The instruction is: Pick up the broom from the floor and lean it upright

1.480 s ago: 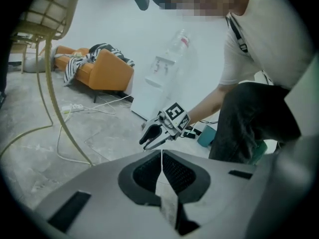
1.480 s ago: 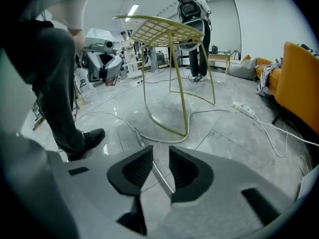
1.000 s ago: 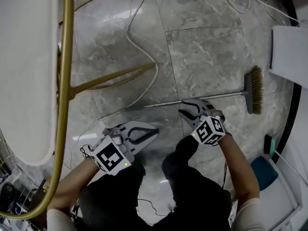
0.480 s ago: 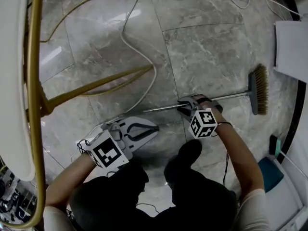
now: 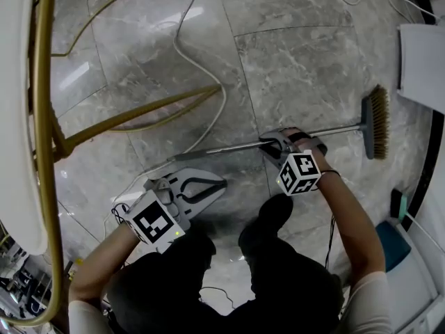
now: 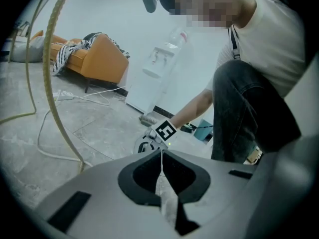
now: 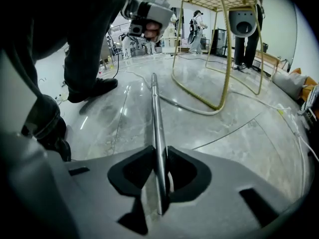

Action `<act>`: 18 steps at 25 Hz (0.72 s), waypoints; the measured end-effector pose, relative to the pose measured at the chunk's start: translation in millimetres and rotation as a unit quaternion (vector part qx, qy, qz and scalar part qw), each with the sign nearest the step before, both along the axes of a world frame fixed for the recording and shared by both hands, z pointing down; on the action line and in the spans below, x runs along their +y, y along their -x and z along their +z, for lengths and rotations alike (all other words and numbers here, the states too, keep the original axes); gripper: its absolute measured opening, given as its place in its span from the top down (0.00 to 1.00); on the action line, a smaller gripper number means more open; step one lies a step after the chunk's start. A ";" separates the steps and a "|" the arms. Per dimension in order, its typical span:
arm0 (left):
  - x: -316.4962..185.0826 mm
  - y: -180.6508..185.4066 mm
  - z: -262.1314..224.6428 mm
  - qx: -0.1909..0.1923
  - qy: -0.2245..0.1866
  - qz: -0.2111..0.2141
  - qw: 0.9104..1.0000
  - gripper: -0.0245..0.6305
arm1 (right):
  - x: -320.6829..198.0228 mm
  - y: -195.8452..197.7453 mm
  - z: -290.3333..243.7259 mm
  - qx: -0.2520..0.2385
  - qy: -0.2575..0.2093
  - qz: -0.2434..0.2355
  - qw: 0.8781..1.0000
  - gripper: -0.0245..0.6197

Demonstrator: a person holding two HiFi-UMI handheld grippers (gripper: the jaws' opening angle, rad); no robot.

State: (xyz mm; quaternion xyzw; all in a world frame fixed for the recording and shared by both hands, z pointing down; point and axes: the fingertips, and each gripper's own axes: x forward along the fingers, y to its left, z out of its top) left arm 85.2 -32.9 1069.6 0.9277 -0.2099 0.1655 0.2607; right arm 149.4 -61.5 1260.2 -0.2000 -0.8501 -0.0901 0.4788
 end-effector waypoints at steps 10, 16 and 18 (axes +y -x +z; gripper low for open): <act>8.8 -6.1 -88.5 0.019 -0.010 -0.037 0.999 0.95 | -27.3 -12.0 -119.7 -0.023 -0.033 0.061 0.997 0.82; 11.5 -16.4 -167.4 0.023 -0.007 -0.054 0.998 0.95 | -42.7 -20.8 -208.0 -0.033 -0.045 0.098 0.994 0.83; 15.5 -22.4 -195.7 0.022 -0.004 -0.054 0.998 0.95 | -41.8 -26.2 -234.2 -0.033 -0.046 0.103 0.993 0.83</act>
